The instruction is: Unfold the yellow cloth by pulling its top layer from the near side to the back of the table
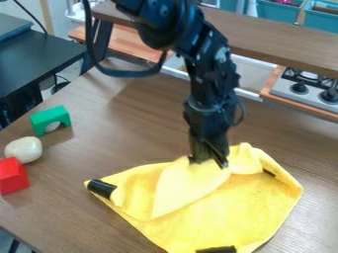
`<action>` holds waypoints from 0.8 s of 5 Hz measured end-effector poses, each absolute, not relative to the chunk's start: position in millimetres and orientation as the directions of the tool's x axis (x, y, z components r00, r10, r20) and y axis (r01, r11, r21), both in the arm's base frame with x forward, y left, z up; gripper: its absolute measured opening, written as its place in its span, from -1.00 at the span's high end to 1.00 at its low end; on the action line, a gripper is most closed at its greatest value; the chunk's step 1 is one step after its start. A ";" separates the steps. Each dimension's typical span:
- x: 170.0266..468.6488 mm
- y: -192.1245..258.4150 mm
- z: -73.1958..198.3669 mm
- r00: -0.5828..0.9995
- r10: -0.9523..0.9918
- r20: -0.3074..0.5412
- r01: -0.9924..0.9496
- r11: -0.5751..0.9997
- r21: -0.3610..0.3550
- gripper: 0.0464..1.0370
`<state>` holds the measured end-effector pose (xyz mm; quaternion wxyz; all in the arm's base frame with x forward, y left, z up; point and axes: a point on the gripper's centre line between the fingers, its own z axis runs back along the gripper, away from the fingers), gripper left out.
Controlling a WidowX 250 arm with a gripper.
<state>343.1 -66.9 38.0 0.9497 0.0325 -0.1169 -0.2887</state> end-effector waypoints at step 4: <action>401.0 -24.7 64.2 0.799 -0.589 0.122 0.565 0.804 0.187 0.99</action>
